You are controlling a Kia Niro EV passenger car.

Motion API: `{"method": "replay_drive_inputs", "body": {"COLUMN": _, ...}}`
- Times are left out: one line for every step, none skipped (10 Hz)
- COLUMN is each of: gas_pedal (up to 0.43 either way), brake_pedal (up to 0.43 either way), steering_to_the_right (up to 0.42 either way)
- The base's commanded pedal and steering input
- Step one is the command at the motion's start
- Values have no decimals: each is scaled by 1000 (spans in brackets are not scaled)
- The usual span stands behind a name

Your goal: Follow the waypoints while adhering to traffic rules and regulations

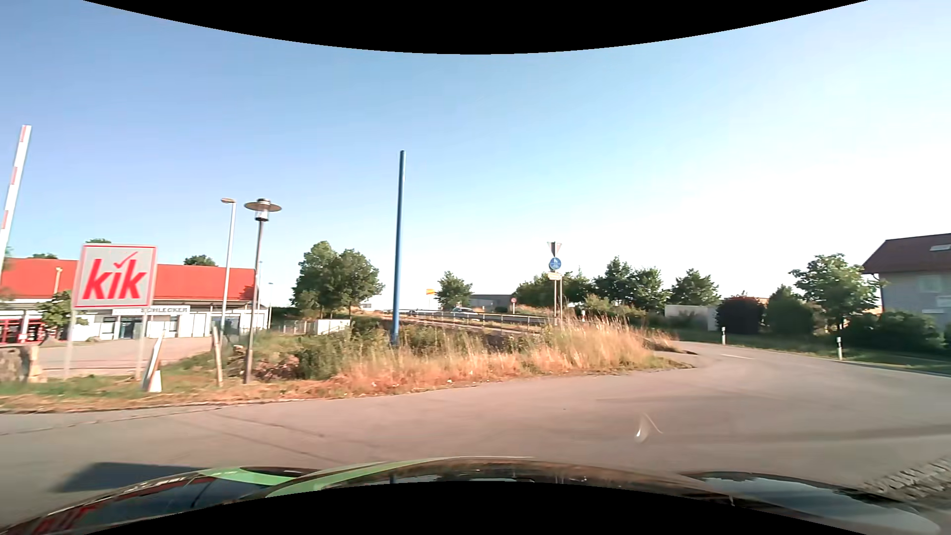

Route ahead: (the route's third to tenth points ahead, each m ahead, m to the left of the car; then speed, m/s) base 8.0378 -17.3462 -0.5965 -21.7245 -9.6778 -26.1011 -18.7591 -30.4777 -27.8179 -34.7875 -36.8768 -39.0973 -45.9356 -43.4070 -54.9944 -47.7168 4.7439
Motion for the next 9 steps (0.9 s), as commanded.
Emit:
{"method": "replay_drive_inputs", "body": {"gas_pedal": 8, "brake_pedal": 0, "steering_to_the_right": 374}}
{"method": "replay_drive_inputs", "body": {"gas_pedal": 8, "brake_pedal": 0, "steering_to_the_right": 389}}
{"method": "replay_drive_inputs", "body": {"gas_pedal": 8, "brake_pedal": 0, "steering_to_the_right": 404}}
{"method": "replay_drive_inputs", "body": {"gas_pedal": 20, "brake_pedal": 0, "steering_to_the_right": 412}}
{"method": "replay_drive_inputs", "body": {"gas_pedal": 0, "brake_pedal": 0, "steering_to_the_right": 417}}
{"method": "replay_drive_inputs", "body": {"gas_pedal": 8, "brake_pedal": 0, "steering_to_the_right": 419}}
{"method": "replay_drive_inputs", "body": {"gas_pedal": 39, "brake_pedal": 0, "steering_to_the_right": 422}}
{"method": "replay_drive_inputs", "body": {"gas_pedal": 39, "brake_pedal": 0, "steering_to_the_right": 425}}
{"method": "replay_drive_inputs", "body": {"gas_pedal": 28, "brake_pedal": 0, "steering_to_the_right": 425}}
